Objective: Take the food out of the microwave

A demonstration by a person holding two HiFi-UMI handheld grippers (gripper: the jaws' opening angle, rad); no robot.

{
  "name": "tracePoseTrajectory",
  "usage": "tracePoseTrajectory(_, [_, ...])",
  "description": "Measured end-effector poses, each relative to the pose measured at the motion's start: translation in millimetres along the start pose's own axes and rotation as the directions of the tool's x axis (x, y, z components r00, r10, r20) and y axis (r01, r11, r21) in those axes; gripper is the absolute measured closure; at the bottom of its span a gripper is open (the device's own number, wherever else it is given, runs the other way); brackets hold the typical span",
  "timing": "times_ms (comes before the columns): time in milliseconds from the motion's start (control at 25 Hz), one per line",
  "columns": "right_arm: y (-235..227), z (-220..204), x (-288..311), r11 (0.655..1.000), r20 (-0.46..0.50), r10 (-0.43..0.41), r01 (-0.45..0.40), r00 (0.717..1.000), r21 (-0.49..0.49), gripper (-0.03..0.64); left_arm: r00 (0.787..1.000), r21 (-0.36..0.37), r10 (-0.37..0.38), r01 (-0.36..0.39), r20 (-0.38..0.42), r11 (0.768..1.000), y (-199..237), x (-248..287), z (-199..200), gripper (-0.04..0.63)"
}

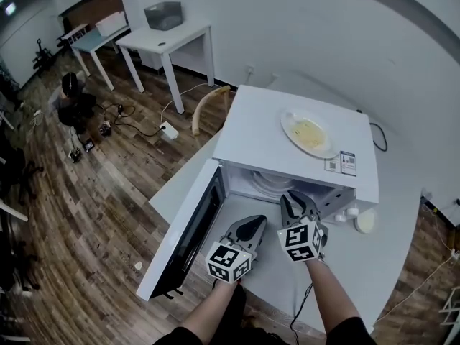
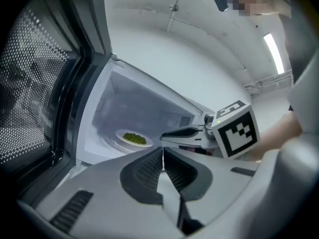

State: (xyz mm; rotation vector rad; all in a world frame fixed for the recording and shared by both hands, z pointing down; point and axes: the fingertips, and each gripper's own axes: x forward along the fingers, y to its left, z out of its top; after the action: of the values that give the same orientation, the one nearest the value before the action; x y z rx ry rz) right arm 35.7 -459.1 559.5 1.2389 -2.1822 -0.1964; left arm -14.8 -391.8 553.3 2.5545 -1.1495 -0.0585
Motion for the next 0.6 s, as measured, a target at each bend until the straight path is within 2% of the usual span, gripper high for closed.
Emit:
tracePoseTrajectory(280, [-4,-4,38,0.995,-0.093,0.000,-0.010,0.996,-0.104,0.569,1.000,-0.010,0.007,-0.007,-0.013,1.000,18,12,3,0.584])
tracePoseTrajectory(440, [2,-7,57,0.984,-0.153,0.045,-0.070,0.987,-0.166,0.527,1.000,-0.014,-0.002,0.001,-0.012,1.000,21,18,6,0.584])
tracePoseTrajectory(600, [7,-12,73,0.977,-0.200,0.084,-0.120,0.976,-0.176,0.509,1.000,-0.025,-0.008,0.007,-0.019,1.000,24,20,6,0.584])
